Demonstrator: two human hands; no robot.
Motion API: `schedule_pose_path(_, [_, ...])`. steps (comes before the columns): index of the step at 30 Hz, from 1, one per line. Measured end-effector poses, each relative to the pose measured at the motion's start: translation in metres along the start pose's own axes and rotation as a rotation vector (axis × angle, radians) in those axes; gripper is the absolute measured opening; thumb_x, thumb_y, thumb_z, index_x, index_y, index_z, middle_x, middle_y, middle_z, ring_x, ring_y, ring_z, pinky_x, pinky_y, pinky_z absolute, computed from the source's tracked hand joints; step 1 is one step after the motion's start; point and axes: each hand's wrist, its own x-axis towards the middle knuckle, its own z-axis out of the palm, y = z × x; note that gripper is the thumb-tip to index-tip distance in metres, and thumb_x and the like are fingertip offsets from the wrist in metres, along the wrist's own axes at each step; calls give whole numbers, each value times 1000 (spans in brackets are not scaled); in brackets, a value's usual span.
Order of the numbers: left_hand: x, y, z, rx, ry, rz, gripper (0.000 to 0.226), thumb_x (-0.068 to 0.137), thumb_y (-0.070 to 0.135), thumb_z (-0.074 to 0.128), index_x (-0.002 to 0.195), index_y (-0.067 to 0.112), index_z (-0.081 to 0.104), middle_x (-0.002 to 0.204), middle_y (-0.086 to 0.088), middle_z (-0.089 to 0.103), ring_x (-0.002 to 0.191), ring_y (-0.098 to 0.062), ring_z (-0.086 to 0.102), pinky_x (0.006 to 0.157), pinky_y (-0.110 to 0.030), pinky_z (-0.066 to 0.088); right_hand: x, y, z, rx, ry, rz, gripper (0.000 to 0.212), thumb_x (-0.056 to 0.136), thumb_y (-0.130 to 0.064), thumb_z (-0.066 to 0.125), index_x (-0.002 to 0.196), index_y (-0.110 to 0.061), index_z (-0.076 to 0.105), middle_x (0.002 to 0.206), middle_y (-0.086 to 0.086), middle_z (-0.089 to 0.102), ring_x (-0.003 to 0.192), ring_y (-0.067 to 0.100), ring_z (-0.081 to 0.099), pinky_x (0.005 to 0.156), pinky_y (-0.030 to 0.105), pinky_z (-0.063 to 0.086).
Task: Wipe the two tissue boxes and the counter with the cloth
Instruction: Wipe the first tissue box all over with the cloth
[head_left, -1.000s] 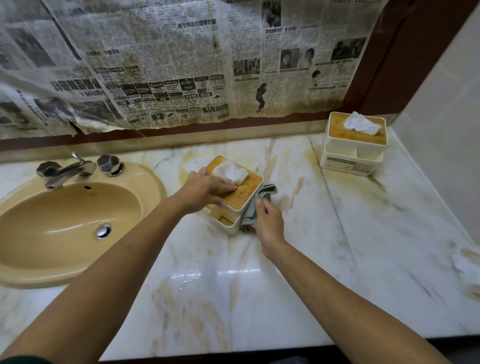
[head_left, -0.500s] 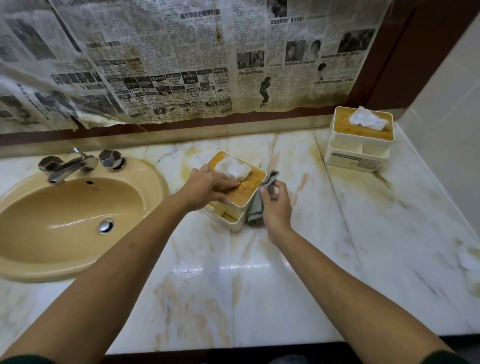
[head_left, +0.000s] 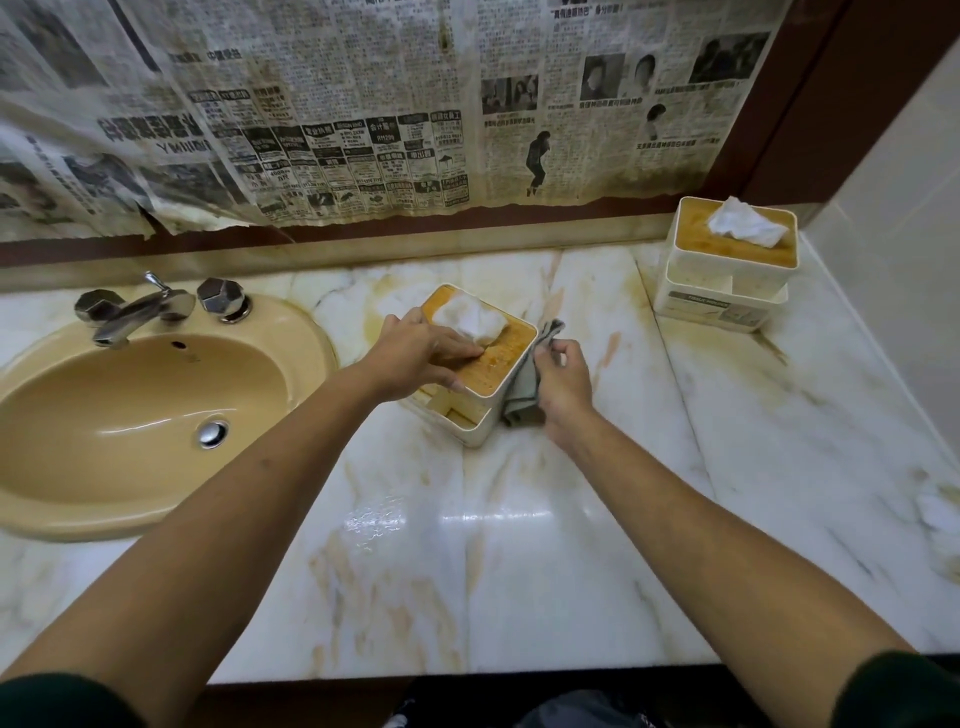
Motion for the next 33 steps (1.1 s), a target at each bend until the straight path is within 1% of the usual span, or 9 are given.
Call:
schedule_pose_path(4, [0, 1, 0, 9, -4, 1, 57, 78, 53, 70, 133, 44, 58, 137, 25, 55, 94, -9, 26, 74, -33, 16, -25, 23, 11, -20, -31, 14, 16, 99, -27, 56, 86, -22, 47, 96, 5, 64, 89, 27, 62, 75, 41, 54])
schedule_pose_path(7, [0, 0, -1, 5, -4, 8, 58, 77, 53, 70, 133, 44, 58, 137, 25, 55, 95, -11, 27, 75, -33, 17, -51, 52, 19, 2, -120, 80, 15, 99, -28, 56, 88, -23, 48, 93, 0, 61, 86, 20, 60, 76, 38, 54])
schedule_pose_path(10, [0, 1, -1, -3, 2, 11, 57, 78, 52, 70, 133, 43, 58, 136, 24, 56, 96, -13, 29, 75, -33, 17, -35, 42, 18, -9, -54, 44, 14, 99, -24, 54, 88, -22, 46, 91, -1, 58, 78, 14, 55, 64, 27, 47])
schedule_pose_path(15, [-1, 2, 0, -11, 13, -2, 56, 78, 51, 72, 132, 44, 58, 136, 24, 56, 96, -11, 28, 76, -33, 17, 8, -2, 8, 65, 55, 50, 18, 101, -22, 51, 85, -22, 44, 94, 9, 56, 83, 19, 50, 65, 30, 43])
schedule_pose_path(17, [-1, 2, 0, -4, 12, 0, 56, 78, 52, 72, 132, 45, 58, 136, 24, 56, 96, -11, 27, 77, -34, 16, 4, 0, 11, 55, 41, 70, 21, 101, -24, 51, 82, -23, 42, 93, 8, 57, 84, 20, 52, 67, 32, 44])
schedule_pose_path(20, [-1, 1, -1, -6, 12, 0, 58, 77, 54, 70, 132, 45, 58, 136, 24, 56, 97, -13, 29, 79, -35, 20, -22, 35, 17, 60, -59, 144, 19, 100, -26, 53, 84, -23, 44, 93, 6, 59, 87, 22, 56, 78, 42, 51])
schedule_pose_path(23, [-1, 1, 0, -12, 8, 1, 58, 77, 55, 69, 133, 45, 57, 137, 24, 55, 99, -14, 30, 84, -37, 23, -38, 54, 21, 98, -156, 255, 14, 102, -24, 51, 89, -21, 45, 100, 8, 60, 90, 22, 58, 78, 41, 53])
schedule_pose_path(28, [0, 1, 0, 14, 1, -2, 58, 78, 55, 68, 134, 46, 56, 137, 25, 55, 98, -13, 29, 79, -35, 20, -1, 19, 7, 100, -105, 199, 10, 102, -17, 52, 93, -18, 45, 107, 14, 60, 96, 26, 59, 87, 47, 54])
schedule_pose_path(33, [-1, 3, -2, 46, -21, -1, 58, 81, 55, 68, 136, 46, 53, 139, 26, 53, 99, -14, 29, 78, -34, 17, 17, -6, -19, 123, -198, 161, 9, 101, -16, 55, 92, -16, 51, 94, 10, 62, 80, 22, 62, 74, 39, 53])
